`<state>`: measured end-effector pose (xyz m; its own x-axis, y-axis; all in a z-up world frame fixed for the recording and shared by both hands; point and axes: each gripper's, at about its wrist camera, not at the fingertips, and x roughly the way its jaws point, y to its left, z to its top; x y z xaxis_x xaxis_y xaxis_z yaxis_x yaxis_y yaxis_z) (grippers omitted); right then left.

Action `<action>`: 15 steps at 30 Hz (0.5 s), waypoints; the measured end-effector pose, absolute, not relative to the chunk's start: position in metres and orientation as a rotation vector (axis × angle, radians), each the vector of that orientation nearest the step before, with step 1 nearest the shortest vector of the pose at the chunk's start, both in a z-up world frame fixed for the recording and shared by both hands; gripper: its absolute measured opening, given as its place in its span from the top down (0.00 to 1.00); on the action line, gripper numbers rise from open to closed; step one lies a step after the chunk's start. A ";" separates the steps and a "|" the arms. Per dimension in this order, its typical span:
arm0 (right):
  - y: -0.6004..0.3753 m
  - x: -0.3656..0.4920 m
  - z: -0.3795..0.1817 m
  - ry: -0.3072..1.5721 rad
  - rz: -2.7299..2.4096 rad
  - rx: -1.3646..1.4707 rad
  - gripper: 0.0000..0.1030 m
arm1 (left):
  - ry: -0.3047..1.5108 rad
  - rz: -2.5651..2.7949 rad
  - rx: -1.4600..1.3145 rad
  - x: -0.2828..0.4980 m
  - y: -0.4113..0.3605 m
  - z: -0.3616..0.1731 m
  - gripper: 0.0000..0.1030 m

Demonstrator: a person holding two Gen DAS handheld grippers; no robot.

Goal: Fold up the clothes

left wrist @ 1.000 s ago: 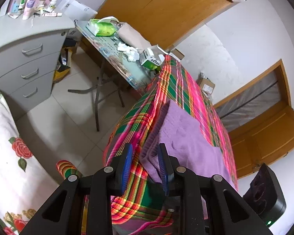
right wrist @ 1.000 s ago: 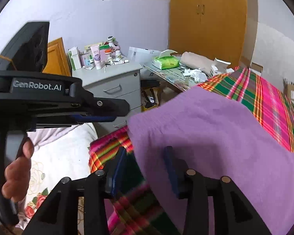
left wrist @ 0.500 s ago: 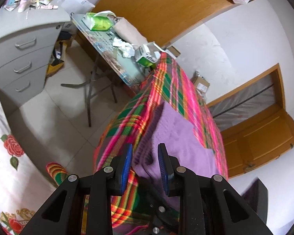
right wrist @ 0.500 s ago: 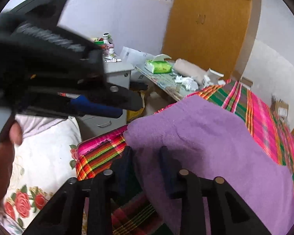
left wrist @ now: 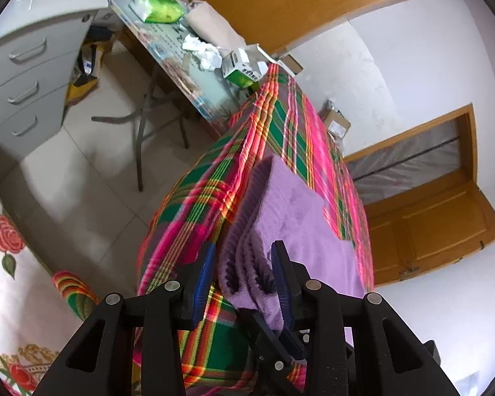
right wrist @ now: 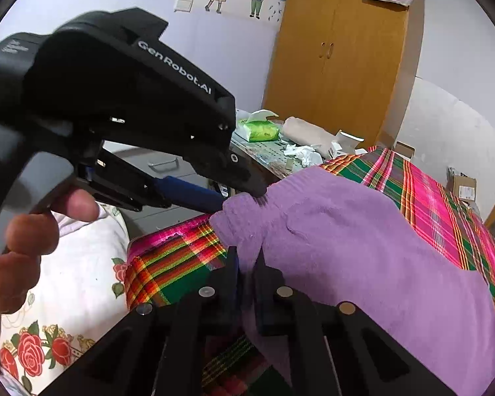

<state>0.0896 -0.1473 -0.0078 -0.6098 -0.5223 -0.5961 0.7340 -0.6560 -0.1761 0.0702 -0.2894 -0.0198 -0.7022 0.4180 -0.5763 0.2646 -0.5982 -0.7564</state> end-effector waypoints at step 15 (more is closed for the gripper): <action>-0.137 0.106 -0.006 0.532 -2.275 0.587 0.94 | -1.515 2.293 -1.192 0.071 -0.296 -0.034 0.65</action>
